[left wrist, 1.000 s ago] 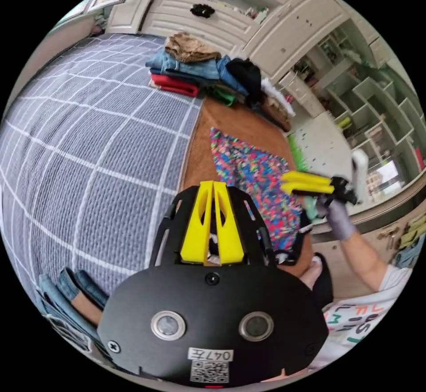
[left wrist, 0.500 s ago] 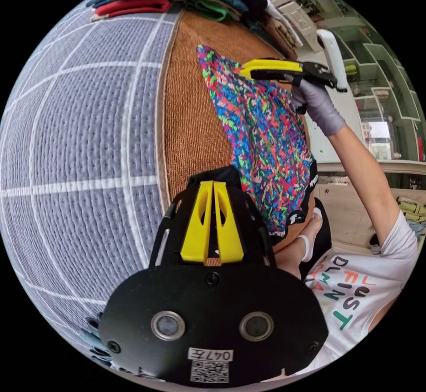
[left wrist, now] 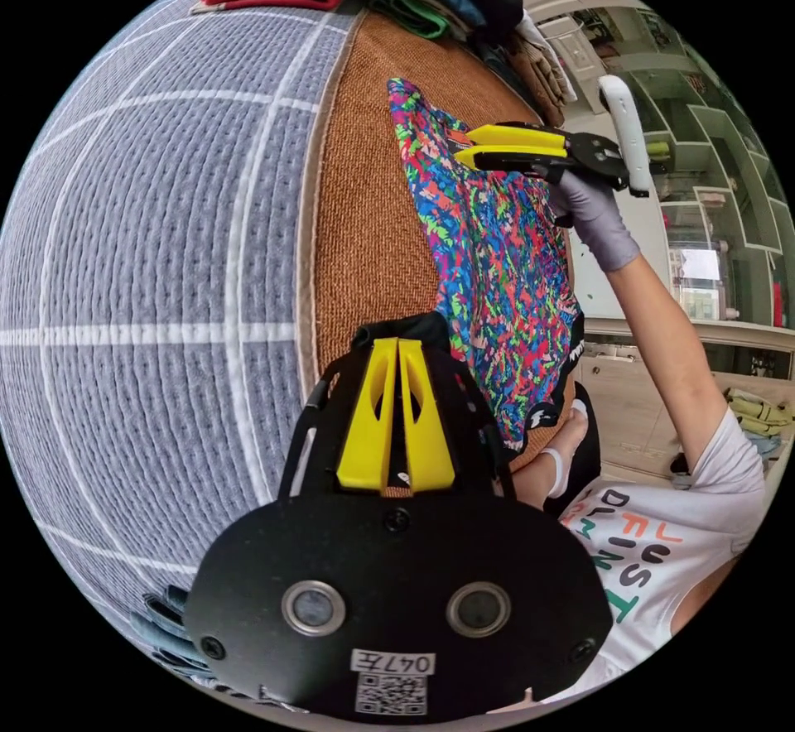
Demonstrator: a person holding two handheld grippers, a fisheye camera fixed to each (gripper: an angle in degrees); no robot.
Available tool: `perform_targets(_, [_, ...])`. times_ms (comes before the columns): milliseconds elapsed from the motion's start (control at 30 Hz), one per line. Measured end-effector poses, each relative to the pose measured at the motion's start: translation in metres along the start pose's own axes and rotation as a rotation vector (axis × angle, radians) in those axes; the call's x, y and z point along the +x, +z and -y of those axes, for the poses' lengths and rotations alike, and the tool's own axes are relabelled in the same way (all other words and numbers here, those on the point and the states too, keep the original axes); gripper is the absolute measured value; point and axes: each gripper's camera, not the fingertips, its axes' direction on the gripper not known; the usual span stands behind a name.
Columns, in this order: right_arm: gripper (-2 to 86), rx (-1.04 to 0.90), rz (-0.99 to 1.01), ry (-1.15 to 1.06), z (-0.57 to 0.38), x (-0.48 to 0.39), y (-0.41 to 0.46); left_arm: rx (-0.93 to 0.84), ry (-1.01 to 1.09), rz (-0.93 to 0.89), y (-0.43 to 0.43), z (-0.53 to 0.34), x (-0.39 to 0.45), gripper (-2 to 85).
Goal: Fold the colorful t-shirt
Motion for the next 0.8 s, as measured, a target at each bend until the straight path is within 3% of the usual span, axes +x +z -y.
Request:
perform_targets(133, [-0.5, 0.097, -0.062, 0.018, -0.006, 0.0, -0.022, 0.028, -0.046, -0.001, 0.006, -0.006, -0.007, -1.0])
perform_targets(267, [-0.1, 0.075, -0.068, 0.061, -0.005, 0.017, -0.029, 0.046, -0.077, 0.008, 0.01, -0.013, -0.01, -1.0])
perform_targets(433, [-0.9, 0.213, -0.126, 0.277, -0.015, 0.055, -0.046, 0.051, -0.098, 0.013, 0.018, -0.019, -0.012, -1.0])
perform_targets(567, [0.6, 0.072, -0.025, 0.149, -0.005, 0.062, -0.019, 0.052, -0.098, 0.001, 0.025, -0.022, -0.012, -1.0])
perform_targets(700, [2.3, 0.193, -0.159, 0.3, -0.073, 0.132, -0.058, 0.05, -0.099, -0.002, 0.03, -0.025, -0.01, -1.0])
perform_targets(800, [5.2, 0.098, -0.128, 0.398, -0.13, 0.189, -0.058, 0.041, -0.095, 0.015, 0.035, -0.022, -0.004, -1.0])
